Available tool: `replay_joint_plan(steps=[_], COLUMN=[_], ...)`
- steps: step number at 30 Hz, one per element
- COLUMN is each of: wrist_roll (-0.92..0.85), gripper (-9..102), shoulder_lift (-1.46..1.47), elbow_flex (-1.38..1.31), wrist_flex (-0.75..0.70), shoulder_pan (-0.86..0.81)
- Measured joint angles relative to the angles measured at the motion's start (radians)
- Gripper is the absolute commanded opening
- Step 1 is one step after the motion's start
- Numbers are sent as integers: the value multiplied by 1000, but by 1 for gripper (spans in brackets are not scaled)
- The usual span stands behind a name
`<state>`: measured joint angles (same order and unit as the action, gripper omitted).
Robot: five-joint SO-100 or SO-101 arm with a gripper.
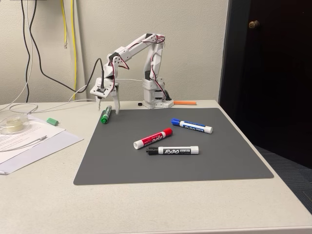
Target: Pick up the green marker.
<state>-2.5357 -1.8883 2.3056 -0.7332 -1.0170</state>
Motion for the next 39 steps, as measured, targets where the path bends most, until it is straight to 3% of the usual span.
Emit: replay_joint_plan(steps=[15,21,27,39], wrist_roll=[23,23,-8,-84], gripper=[37,38,38,38], shoulder_lift=[29,38,48,52], elbow_flex=[140,143,141,81], wrist_flex=[238,258,242,6], shoulder_pan=[60,63,67,11])
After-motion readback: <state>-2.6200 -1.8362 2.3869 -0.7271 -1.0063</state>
